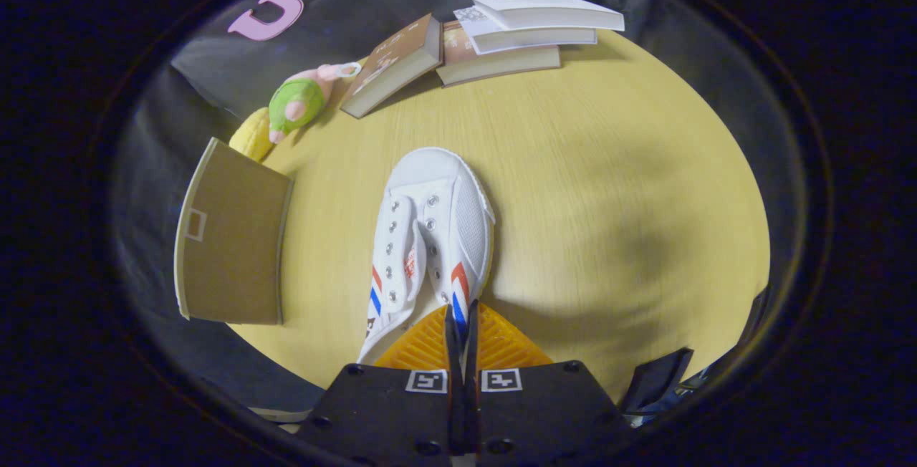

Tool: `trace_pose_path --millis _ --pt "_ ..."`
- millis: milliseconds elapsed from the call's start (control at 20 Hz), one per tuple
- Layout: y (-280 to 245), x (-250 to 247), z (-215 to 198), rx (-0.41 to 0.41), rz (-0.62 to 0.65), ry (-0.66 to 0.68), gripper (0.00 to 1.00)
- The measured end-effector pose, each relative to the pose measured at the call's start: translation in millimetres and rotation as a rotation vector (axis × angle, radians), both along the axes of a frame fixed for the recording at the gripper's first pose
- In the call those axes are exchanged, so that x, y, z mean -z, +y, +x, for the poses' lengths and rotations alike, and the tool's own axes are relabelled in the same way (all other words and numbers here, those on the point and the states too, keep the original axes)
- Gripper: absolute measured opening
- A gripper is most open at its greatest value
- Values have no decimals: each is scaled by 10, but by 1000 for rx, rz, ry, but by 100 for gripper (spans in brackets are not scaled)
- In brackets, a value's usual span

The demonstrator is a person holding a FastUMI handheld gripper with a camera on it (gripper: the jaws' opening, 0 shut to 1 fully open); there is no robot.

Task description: Open the storage box then place both shoes into the box .Put the left shoe in first, then the right shoe, with the right side of both shoes facing outward in a uniform manner.

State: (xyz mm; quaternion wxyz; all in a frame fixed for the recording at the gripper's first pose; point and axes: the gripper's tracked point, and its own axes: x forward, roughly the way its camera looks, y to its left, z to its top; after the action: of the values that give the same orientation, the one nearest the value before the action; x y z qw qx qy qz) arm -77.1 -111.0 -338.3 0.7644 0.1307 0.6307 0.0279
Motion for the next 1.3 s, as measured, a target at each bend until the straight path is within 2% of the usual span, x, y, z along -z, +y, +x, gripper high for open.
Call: trace_pose_path --millis 150,300,500,1300 --pt "130 -172 81 41 64 -10 3" --pt "250 -364 157 30 86 -38 3" --pt "566 -668 246 66 175 -62 3" --pt "1943 -1628 549 9 237 -213 3"
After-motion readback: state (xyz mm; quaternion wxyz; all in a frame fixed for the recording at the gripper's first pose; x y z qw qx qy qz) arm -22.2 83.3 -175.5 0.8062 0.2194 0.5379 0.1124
